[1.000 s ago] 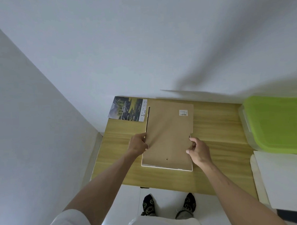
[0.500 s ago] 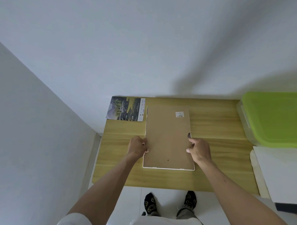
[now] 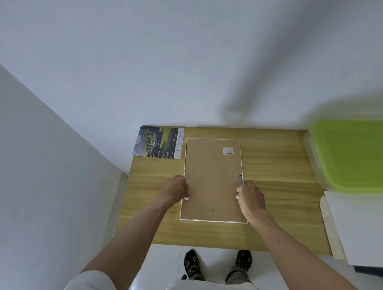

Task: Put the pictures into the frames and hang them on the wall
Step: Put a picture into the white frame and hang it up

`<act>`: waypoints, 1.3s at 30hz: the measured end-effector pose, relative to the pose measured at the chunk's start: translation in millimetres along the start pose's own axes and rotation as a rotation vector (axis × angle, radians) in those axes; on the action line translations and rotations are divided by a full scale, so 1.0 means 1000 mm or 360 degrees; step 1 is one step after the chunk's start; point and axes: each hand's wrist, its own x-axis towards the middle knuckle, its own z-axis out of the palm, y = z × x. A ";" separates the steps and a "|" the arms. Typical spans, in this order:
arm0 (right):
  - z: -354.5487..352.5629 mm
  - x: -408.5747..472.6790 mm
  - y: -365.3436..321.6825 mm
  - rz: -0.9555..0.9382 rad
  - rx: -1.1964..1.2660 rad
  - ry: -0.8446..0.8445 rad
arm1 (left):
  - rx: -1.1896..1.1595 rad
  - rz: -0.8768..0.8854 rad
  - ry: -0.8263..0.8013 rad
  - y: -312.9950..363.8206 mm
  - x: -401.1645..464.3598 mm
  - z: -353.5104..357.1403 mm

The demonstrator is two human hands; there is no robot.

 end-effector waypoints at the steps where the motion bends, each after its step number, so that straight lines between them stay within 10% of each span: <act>1: -0.003 -0.001 -0.001 -0.0030 -0.0049 -0.0015 | 0.0138 0.0050 -0.0026 0.003 0.001 -0.003; 7: -0.035 0.032 -0.003 -0.0357 -0.0358 -0.0168 | 0.0794 0.0281 0.0058 0.026 0.017 -0.010; 30: -0.040 0.079 -0.006 -0.0599 -0.0620 -0.0607 | 0.0518 0.0198 -0.0384 0.014 0.054 -0.013; 39: -0.023 0.031 0.011 -0.0089 0.0658 -0.0284 | -0.0561 0.0042 0.0209 -0.004 0.024 0.020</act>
